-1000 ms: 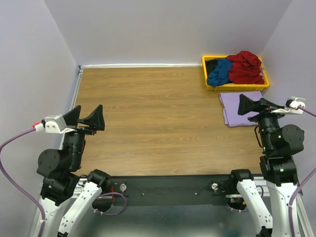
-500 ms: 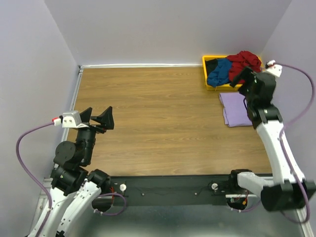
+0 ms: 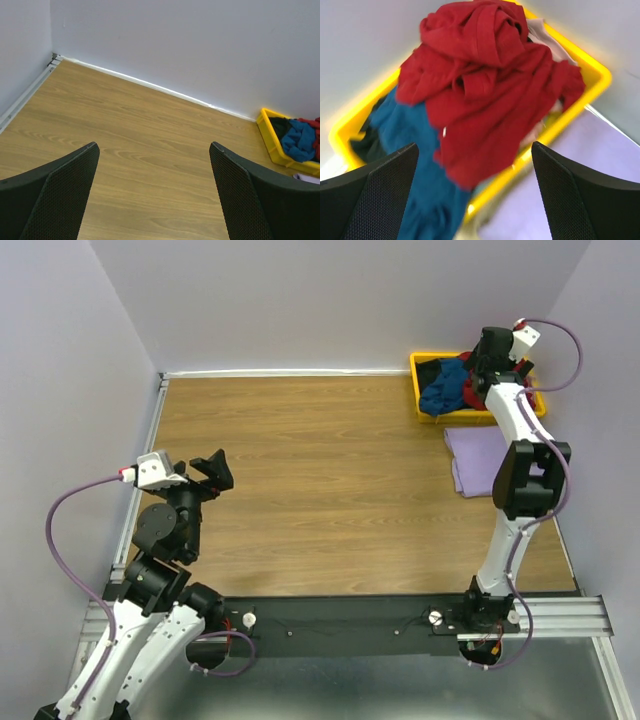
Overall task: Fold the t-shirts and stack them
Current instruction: Grab the tshirt from the pile, then move the tshirt to the center of the board
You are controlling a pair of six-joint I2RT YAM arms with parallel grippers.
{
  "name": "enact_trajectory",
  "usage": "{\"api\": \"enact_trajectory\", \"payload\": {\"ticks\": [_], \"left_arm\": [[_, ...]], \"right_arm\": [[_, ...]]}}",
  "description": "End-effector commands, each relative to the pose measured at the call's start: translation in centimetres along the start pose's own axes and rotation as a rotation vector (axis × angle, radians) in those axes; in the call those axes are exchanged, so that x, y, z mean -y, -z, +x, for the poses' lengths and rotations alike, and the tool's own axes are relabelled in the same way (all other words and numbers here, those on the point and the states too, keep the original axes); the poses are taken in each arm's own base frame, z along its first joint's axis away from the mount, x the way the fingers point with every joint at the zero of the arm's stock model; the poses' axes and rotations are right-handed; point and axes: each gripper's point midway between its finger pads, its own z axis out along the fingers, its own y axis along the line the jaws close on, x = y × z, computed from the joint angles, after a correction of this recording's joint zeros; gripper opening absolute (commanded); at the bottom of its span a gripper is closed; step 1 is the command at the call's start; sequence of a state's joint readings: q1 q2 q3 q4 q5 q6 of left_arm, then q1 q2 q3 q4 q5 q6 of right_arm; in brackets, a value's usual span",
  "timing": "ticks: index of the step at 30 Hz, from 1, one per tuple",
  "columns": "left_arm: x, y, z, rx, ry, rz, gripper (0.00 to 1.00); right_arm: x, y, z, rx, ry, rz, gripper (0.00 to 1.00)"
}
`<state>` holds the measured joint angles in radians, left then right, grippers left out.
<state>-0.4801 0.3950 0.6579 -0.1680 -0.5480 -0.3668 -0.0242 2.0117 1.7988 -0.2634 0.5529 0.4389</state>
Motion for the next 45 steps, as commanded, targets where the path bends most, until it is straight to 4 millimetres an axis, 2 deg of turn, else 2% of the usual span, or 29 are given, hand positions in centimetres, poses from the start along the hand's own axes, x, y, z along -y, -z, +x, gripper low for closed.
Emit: {"api": "enact_trajectory", "payload": {"ticks": [1, 2, 6, 10, 11, 12, 14, 16, 19, 20, 21, 24, 25, 26, 27, 28, 29, 30, 31, 32, 34, 35, 37, 38, 40, 41, 42, 44, 45], "left_arm": [[-0.6, -0.1, -1.8, 0.035, 0.063, -0.075, 0.99], [-0.5, -0.4, -1.5, 0.017, 0.075, -0.083, 0.99], [-0.5, -0.6, -1.1, -0.027, 0.087, -0.115, 0.99], [0.0, -0.8, -0.7, -0.041, 0.127, -0.103, 0.99], [0.2, -0.9, -0.7, -0.041, 0.129, -0.096, 0.99], [0.3, -1.0, -0.7, -0.039, 0.129, -0.087, 0.99], [0.5, -1.0, -0.6, -0.040, 0.112, -0.077, 0.99], [0.7, -1.2, -0.7, -0.035, 0.101, -0.066, 0.99], [1.2, -1.3, -1.2, -0.027, 0.081, -0.035, 0.99], [1.3, -1.3, -1.2, -0.026, 0.070, -0.028, 0.99], [1.5, -1.2, -1.4, -0.021, 0.070, -0.018, 0.99], [2.1, -1.1, -2.2, -0.006, 0.067, 0.019, 0.99], [2.4, -1.0, -2.4, -0.003, 0.063, 0.040, 0.99], [2.6, -0.9, -2.6, 0.002, 0.064, 0.052, 0.99], [2.9, -0.7, -3.1, 0.013, 0.063, 0.067, 0.99], [3.0, -0.7, -3.2, 0.012, 0.061, 0.073, 0.99], [3.2, -0.7, -3.4, 0.017, 0.063, 0.081, 0.99], [3.4, -0.7, -3.6, 0.019, 0.060, 0.090, 0.99], [3.8, -0.6, -4.0, 0.020, 0.052, 0.111, 0.99], [4.0, -0.6, -4.2, 0.020, 0.049, 0.121, 0.99], [4.7, -0.4, -5.0, 0.024, 0.043, 0.154, 0.99], [4.9, -0.4, -5.0, 0.020, 0.035, 0.160, 0.99], [5.2, -0.1, -5.6, 0.016, 0.030, 0.180, 0.99], [5.3, 0.1, -5.8, 0.015, 0.029, 0.188, 0.99], [5.3, 0.5, -5.8, 0.000, 0.021, 0.194, 0.99], [5.2, 0.7, -5.7, -0.006, 0.020, 0.195, 0.99], [5.1, 1.1, -5.9, -0.003, 0.024, 0.201, 0.99], [4.8, 1.6, -5.3, -0.020, 0.021, 0.204, 0.99], [4.6, 2.1, -5.5, -0.013, 0.029, 0.208, 0.99]], "right_arm": [[-0.3, -4.6, 0.6, 0.005, -0.053, 0.039, 1.00], [-0.9, -6.1, 1.3, -0.009, -0.057, 0.020, 1.00], [-2.0, -8.2, 2.6, -0.030, -0.060, -0.016, 0.91], [-0.9, -8.8, 4.7, -0.059, -0.066, 0.030, 0.76], [-0.5, -8.4, 4.1, -0.049, -0.076, 0.038, 0.72], [0.1, -8.3, 4.8, -0.062, -0.066, 0.055, 0.65], [0.5, -7.6, 4.2, -0.058, -0.050, 0.053, 0.52], [1.0, -7.2, 4.4, -0.068, -0.023, 0.056, 0.35], [1.3, -5.2, 2.2, -0.045, -0.016, 0.039, 0.16], [1.0, -3.9, 0.9, -0.034, -0.004, 0.005, 0.06], [0.8, -3.2, 0.2, -0.030, 0.004, -0.016, 0.01], [-0.5, -0.5, -1.5, -0.034, 0.027, -0.137, 0.01], [-1.6, 1.9, -3.8, -0.011, 0.018, -0.225, 0.01], [-2.3, 3.2, -4.6, -0.004, 0.036, -0.273, 0.01], [-3.0, 5.6, -6.6, 0.027, 0.037, -0.331, 0.01], [-3.8, 7.1, -7.3, 0.035, 0.049, -0.381, 0.01], [-5.9, 9.6, -7.5, 0.038, 0.083, -0.477, 0.01], [-7.0, 11.4, -8.0, 0.045, 0.098, -0.531, 0.01], [-8.8, 14.6, -8.7, 0.065, 0.136, -0.635, 0.01], [-11.3, 17.7, -8.0, 0.064, 0.162, -0.717, 0.01], [-13.9, 21.9, -6.6, 0.044, 0.202, -0.828, 0.01], [-16.5, 26.3, -4.9, 0.018, 0.222, -0.943, 0.01], [-18.5, 30.1, -1.2, -0.060, 0.232, -1.033, 0.01], [-20.6, 34.4, 2.0, -0.137, 0.236, -1.136, 0.01], [-22.5, 38.6, 6.7, -0.239, 0.265, -1.217, 0.04], [-23.3, 40.6, 9.4, -0.292, 0.290, -1.252, 0.16], [-24.4, 44.9, 14.1, -0.380, 0.348, -1.330, 0.39], [-24.9, 48.2, 18.5, -0.471, 0.398, -1.382, 0.54], [-24.8, 50.9, 20.7, -0.537, 0.415, -1.424, 0.67]]}}
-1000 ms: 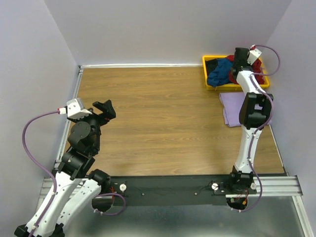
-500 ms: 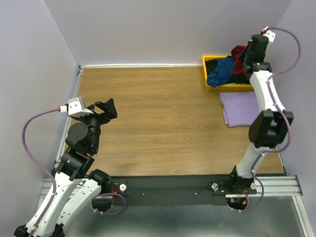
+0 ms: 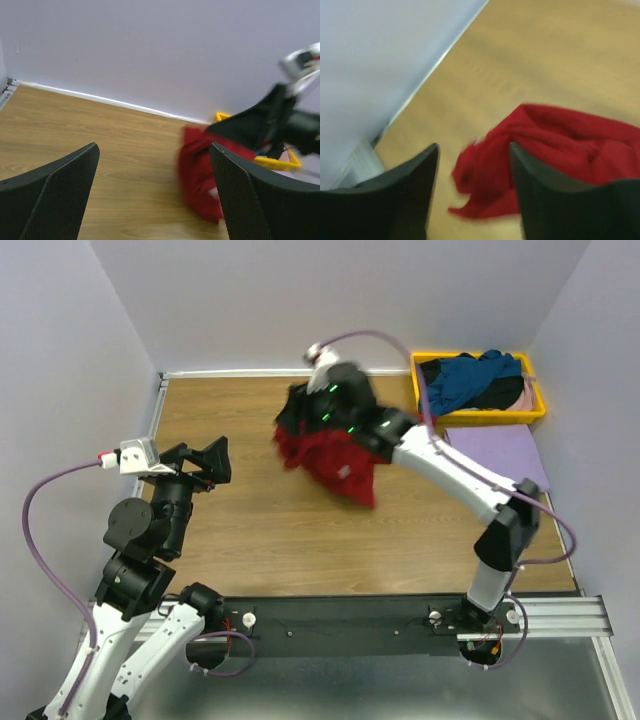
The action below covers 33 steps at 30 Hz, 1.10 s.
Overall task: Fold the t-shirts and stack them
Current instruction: Move the tshirt to the center of the board, then flatten the tshirt out
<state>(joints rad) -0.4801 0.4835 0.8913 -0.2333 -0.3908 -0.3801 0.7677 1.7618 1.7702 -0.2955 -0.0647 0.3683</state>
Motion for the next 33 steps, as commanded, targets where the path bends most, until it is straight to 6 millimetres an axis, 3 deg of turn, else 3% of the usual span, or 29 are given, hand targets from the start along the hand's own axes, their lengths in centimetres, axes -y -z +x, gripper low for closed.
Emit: {"api": "enact_trajectory", "payload": {"ticks": [1, 2, 3, 4, 5, 6, 8, 9, 10, 13, 21, 27, 33], "left_arm": [[-0.1, 1.7, 1.1, -0.049, -0.016, 0.041, 0.99], [-0.1, 1.9, 1.4, -0.055, -0.012, 0.044, 0.99], [-0.3, 2.3, 1.4, -0.055, -0.007, 0.047, 0.99], [-0.3, 2.5, 2.1, -0.069, -0.003, 0.053, 0.99], [-0.4, 2.7, 2.3, -0.072, 0.001, 0.057, 0.99], [-0.4, 2.7, 2.9, -0.089, 0.002, 0.059, 0.99], [-0.4, 2.6, 4.0, -0.118, 0.012, 0.062, 0.99], [-0.5, 2.3, 4.7, -0.137, 0.021, 0.052, 0.99], [-0.7, 2.2, 5.6, -0.162, 0.025, 0.038, 0.99], [-1.8, 1.3, 8.6, -0.239, 0.066, -0.042, 0.99], [-3.1, -0.6, 20.3, -0.502, 0.228, -0.180, 0.99], [-4.5, -1.7, 24.1, -0.569, 0.276, -0.281, 0.99], [-7.4, -2.2, 26.0, -0.573, 0.374, -0.389, 0.99]], "right_arm": [[-5.7, -2.1, 10.2, -0.267, -0.053, -0.123, 0.74], [-5.8, -2.1, 11.2, -0.287, -0.060, -0.112, 0.75], [-4.6, -2.0, 13.0, -0.322, -0.090, -0.057, 0.75], [-3.9, -1.4, 13.0, -0.310, -0.095, -0.023, 0.75], [-2.2, -1.1, 13.3, -0.293, -0.089, 0.057, 0.75], [-0.2, -0.5, 15.5, -0.326, -0.083, 0.124, 0.75], [2.0, 1.0, 16.2, -0.328, -0.088, 0.184, 0.74], [4.0, 1.5, 16.6, -0.337, -0.105, 0.223, 0.74], [5.6, 2.3, 18.6, -0.380, -0.113, 0.254, 0.73], [9.0, 3.4, 19.3, -0.402, -0.128, 0.301, 0.71], [17.0, 1.5, 18.2, -0.406, -0.172, 0.363, 0.70], [18.9, -0.4, 17.6, -0.411, -0.154, 0.323, 0.70], [21.6, -2.5, 18.3, -0.438, -0.189, 0.297, 0.70]]}}
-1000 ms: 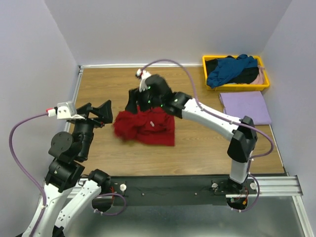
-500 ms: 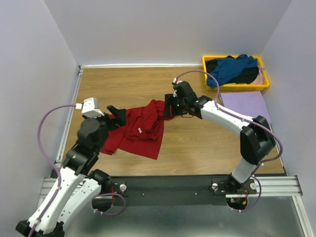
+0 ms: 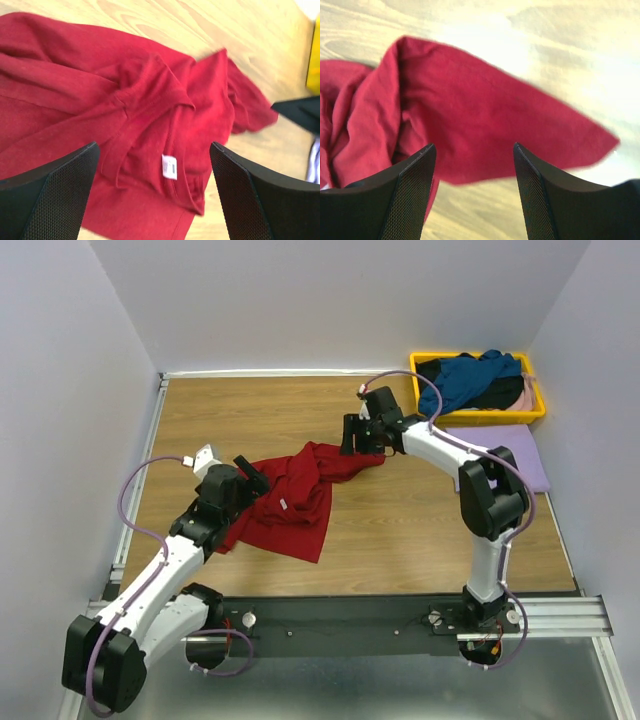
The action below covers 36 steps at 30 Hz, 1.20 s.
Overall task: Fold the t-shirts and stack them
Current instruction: Flatten the tshirt out
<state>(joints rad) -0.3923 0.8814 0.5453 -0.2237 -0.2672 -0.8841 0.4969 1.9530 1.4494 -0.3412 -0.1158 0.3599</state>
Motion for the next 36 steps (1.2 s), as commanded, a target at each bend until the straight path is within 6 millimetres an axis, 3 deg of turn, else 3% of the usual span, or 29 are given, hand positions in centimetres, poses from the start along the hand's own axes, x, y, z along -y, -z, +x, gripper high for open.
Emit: {"api": "enact_trajectory", "payload": {"ticks": [1, 6, 9, 20, 23, 24, 26, 27, 31, 32, 33, 34, 36], "left_arm": [[-0.7, -1.2, 0.7, -0.017, 0.127, 0.013, 0.99], [-3.0, -2.6, 2.7, -0.069, 0.185, -0.043, 0.99], [-3.9, -3.1, 3.4, -0.087, 0.205, -0.075, 0.99], [-5.9, -6.2, 2.8, -0.096, 0.125, -0.189, 0.98], [-6.1, -7.3, 2.2, -0.108, 0.102, -0.213, 0.90], [-7.2, -7.9, 2.4, -0.125, 0.097, -0.249, 0.80], [-7.1, -8.8, 1.4, -0.126, 0.066, -0.251, 0.70], [-7.5, -9.5, 0.8, -0.129, 0.045, -0.274, 0.59], [-8.6, -11.4, -0.4, -0.144, -0.027, -0.329, 0.29], [-8.2, -12.1, -2.0, -0.116, -0.063, -0.333, 0.27], [-8.9, -12.8, -1.9, -0.130, -0.090, -0.358, 0.27], [-8.8, -13.5, -3.9, -0.098, -0.104, -0.381, 0.27], [-10.2, -14.5, -4.5, -0.118, -0.173, -0.446, 0.21]], "right_arm": [[0.3, -1.6, -1.3, -0.008, 0.008, -0.067, 0.70], [1.1, -3.0, -0.6, -0.043, -0.002, -0.085, 0.70], [1.6, -4.0, 1.1, -0.088, -0.016, -0.082, 0.70], [3.8, -4.3, 6.6, -0.193, -0.150, -0.013, 0.69], [4.5, -4.2, 7.9, -0.209, -0.160, 0.011, 0.64], [4.5, -4.0, 7.9, -0.204, -0.161, 0.010, 0.62], [4.8, -3.7, 8.2, -0.205, -0.159, 0.020, 0.52], [5.1, -3.3, 8.6, -0.204, -0.164, 0.034, 0.41], [7.1, -2.3, 10.3, -0.217, -0.187, 0.103, 0.17], [7.2, -1.7, 10.2, -0.206, -0.189, 0.109, 0.12], [8.0, -1.2, 11.1, -0.218, -0.200, 0.130, 0.06], [8.4, -0.8, 11.4, -0.216, -0.206, 0.143, 0.01], [9.2, 0.7, 11.5, -0.192, -0.220, 0.175, 0.01]]}}
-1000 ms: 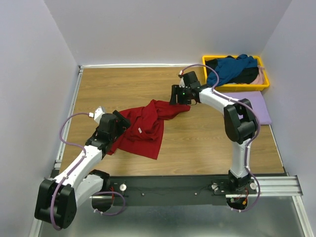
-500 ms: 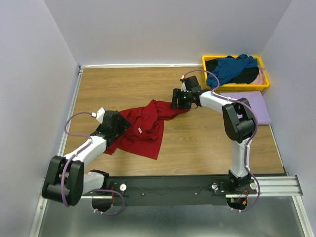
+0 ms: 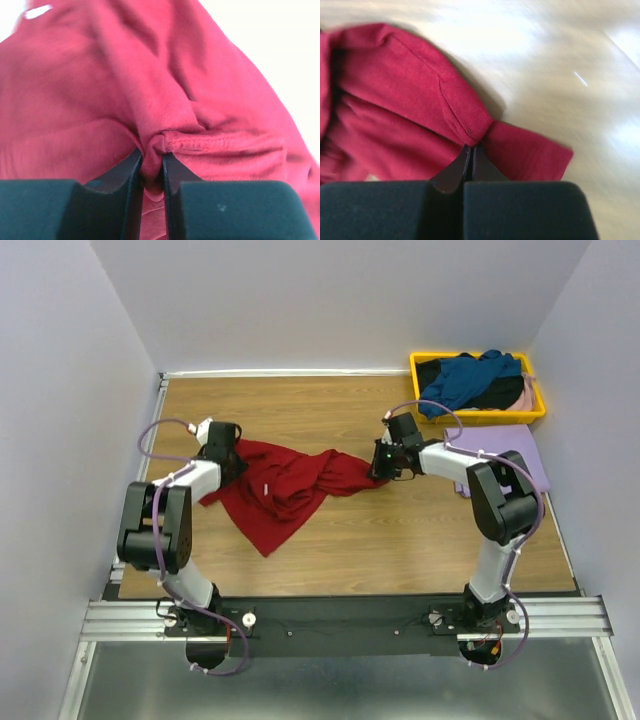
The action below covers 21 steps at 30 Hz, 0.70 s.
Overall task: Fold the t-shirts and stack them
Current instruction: Flatten the tshirt out
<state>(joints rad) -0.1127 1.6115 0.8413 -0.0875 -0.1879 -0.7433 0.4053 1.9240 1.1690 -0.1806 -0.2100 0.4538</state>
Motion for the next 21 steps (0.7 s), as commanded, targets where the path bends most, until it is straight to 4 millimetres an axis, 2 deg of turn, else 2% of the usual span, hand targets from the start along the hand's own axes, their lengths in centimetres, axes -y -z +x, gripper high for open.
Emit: {"api": "enact_trajectory", "payload": {"ticks": [1, 2, 4, 5, 6, 7, 8, 11, 12, 13, 14, 15, 16, 17, 18, 19, 20, 21], "left_arm": [[-2.2, -1.9, -3.8, 0.058, -0.147, -0.155, 0.21], [-1.2, -1.9, -6.8, 0.119, -0.152, -0.165, 0.20], [-0.8, -2.5, -8.5, 0.137, -0.215, -0.190, 0.14], [0.7, -2.0, -10.9, 0.189, -0.215, -0.174, 0.14], [1.9, -1.7, -12.6, 0.223, -0.229, -0.158, 0.14], [1.9, -1.7, -12.7, 0.225, -0.238, -0.157, 0.14], [2.9, -1.0, -14.1, 0.255, -0.234, -0.136, 0.14], [3.8, 0.4, -15.6, 0.296, -0.238, -0.103, 0.26], [4.2, 1.5, -16.1, 0.317, -0.230, -0.086, 0.39], [4.2, 2.1, -16.0, 0.318, -0.231, -0.077, 0.46], [3.7, 2.3, -15.0, 0.298, -0.226, -0.066, 0.52], [4.0, 3.9, -15.2, 0.317, -0.211, -0.038, 0.59], [4.0, 4.7, -14.7, 0.317, -0.199, -0.015, 0.65], [3.4, 4.6, -12.7, 0.275, -0.192, 0.001, 0.66], [3.7, 6.5, -12.6, 0.292, -0.176, 0.043, 0.68], [3.8, 7.1, -11.6, 0.278, -0.170, 0.072, 0.74], [3.4, 7.0, -8.8, 0.217, -0.167, 0.106, 0.76], [3.7, 8.5, -8.5, 0.230, -0.152, 0.146, 0.78]], "right_arm": [[5.1, 2.1, 3.5, -0.061, -0.053, 0.189, 0.01], [5.5, 2.7, 4.1, -0.057, -0.060, 0.205, 0.01], [5.7, 4.5, 2.6, 0.019, -0.077, 0.232, 0.01], [5.7, 5.1, 2.2, 0.041, -0.080, 0.238, 0.01], [5.8, 6.3, 0.9, 0.099, -0.086, 0.259, 0.01], [5.7, 6.9, 0.0, 0.127, -0.083, 0.262, 0.01], [5.1, 7.5, -1.6, 0.170, -0.073, 0.255, 0.01], [4.2, 9.1, -4.7, 0.255, -0.050, 0.257, 0.01], [3.7, 9.4, -6.0, 0.279, -0.036, 0.251, 0.01], [3.7, 9.0, -6.1, 0.268, -0.030, 0.251, 0.01], [3.6, 8.8, -6.2, 0.263, -0.027, 0.248, 0.01], [3.5, 8.4, -6.2, 0.252, -0.024, 0.245, 0.01], [3.2, 8.1, -6.1, 0.235, -0.024, 0.226, 0.02], [3.3, 7.4, -5.6, 0.211, -0.027, 0.216, 0.02], [3.1, 7.1, -5.2, 0.195, -0.027, 0.204, 0.02], [3.1, 6.7, -4.7, 0.175, -0.031, 0.193, 0.02], [3.4, 6.1, -4.2, 0.156, -0.034, 0.200, 0.02], [3.5, 5.9, -4.1, 0.151, -0.034, 0.204, 0.02]]}}
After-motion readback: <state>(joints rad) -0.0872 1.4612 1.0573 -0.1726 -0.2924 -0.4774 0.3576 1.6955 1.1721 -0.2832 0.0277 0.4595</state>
